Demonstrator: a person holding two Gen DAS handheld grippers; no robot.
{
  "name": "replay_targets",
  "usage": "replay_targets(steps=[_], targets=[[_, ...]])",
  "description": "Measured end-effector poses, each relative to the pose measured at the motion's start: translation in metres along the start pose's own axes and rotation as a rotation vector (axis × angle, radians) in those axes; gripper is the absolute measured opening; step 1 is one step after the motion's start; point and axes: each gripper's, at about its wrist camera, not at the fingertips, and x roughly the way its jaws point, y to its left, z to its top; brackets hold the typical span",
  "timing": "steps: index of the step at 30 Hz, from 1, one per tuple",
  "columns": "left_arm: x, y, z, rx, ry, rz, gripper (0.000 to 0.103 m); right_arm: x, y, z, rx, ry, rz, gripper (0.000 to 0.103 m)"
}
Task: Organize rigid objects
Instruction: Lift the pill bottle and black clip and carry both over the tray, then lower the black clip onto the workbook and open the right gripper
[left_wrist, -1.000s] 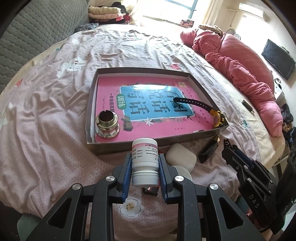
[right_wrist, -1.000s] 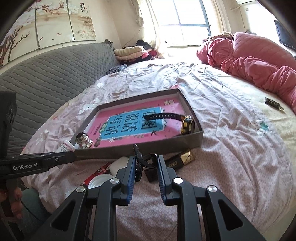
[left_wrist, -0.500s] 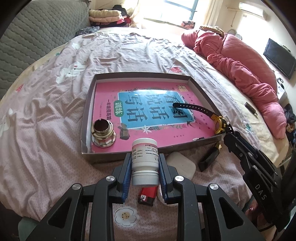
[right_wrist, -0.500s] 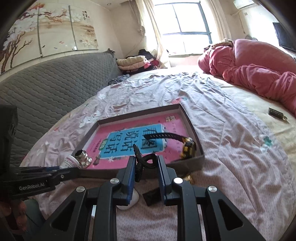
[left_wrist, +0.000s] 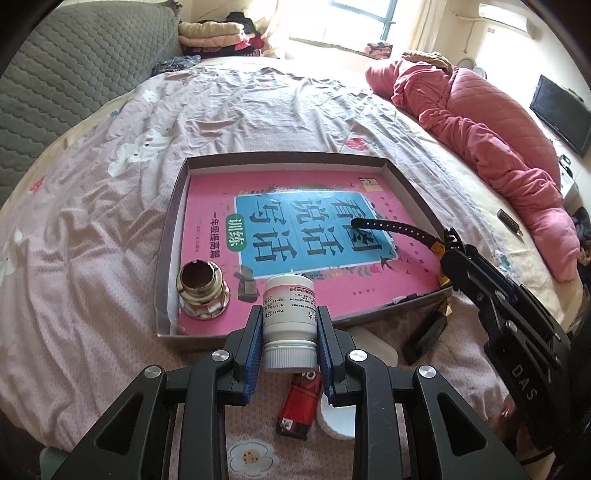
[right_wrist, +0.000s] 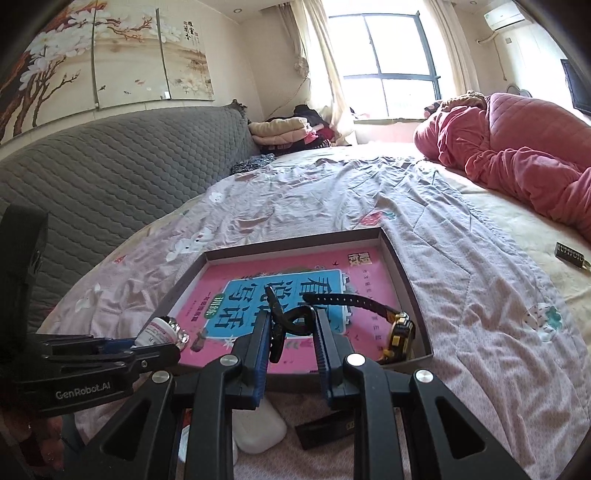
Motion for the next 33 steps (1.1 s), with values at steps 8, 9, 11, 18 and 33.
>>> replay_targets(steps=[8,9,11,18,33], targets=[[0.008,0.003,0.010,-0.011,-0.006,0.011,0.027,0.016,-0.010,0.012,0.027,-0.011,0.018,0.023],[0.009,0.004,0.011,-0.011,-0.008,0.012,0.027,0.017,-0.011,0.013,0.028,-0.014,0.015,0.023],[0.011,0.003,0.013,-0.010,-0.008,0.012,0.027,0.019,-0.012,0.014,0.024,-0.016,0.012,0.023],[0.023,0.001,0.019,-0.014,-0.004,0.018,0.027,0.030,-0.006,0.022,-0.028,-0.019,0.000,0.023],[0.043,-0.002,0.029,-0.021,0.014,0.043,0.027,0.051,-0.012,0.034,-0.043,0.024,0.020,0.023]])
